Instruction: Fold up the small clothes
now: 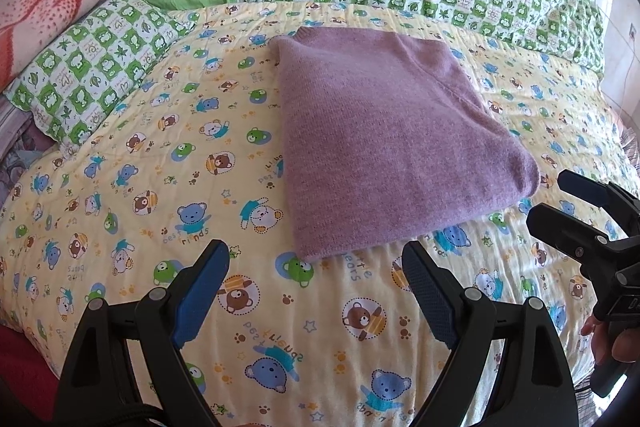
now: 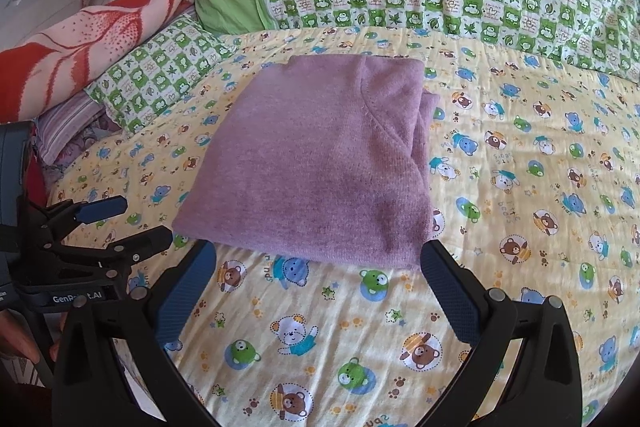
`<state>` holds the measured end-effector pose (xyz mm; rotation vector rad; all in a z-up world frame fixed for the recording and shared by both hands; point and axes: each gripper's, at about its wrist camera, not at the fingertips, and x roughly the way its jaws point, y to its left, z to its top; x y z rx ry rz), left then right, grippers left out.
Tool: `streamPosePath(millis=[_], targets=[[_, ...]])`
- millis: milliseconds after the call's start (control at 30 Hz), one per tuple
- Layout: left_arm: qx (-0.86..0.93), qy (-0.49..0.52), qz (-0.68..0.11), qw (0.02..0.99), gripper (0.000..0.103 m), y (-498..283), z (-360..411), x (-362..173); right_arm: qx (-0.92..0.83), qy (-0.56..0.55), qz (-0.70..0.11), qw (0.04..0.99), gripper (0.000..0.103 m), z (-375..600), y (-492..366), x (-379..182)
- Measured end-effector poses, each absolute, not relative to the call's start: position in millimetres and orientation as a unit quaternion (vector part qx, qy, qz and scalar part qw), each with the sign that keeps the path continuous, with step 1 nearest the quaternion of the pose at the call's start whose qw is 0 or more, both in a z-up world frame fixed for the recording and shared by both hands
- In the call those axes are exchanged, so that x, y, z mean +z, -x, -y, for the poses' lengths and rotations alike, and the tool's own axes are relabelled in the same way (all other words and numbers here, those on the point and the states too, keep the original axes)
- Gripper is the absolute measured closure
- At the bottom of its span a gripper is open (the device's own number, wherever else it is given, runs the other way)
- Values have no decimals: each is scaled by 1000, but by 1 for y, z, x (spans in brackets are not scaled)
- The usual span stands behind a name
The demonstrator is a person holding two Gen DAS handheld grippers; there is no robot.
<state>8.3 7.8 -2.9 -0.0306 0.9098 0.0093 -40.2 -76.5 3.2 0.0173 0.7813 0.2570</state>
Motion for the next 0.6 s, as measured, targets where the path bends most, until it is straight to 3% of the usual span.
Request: streamPosePath(millis=[600], targets=[[3,16,-440,898,14,-10,-9,-3,126,-14,-382,915,1,77,39,1]])
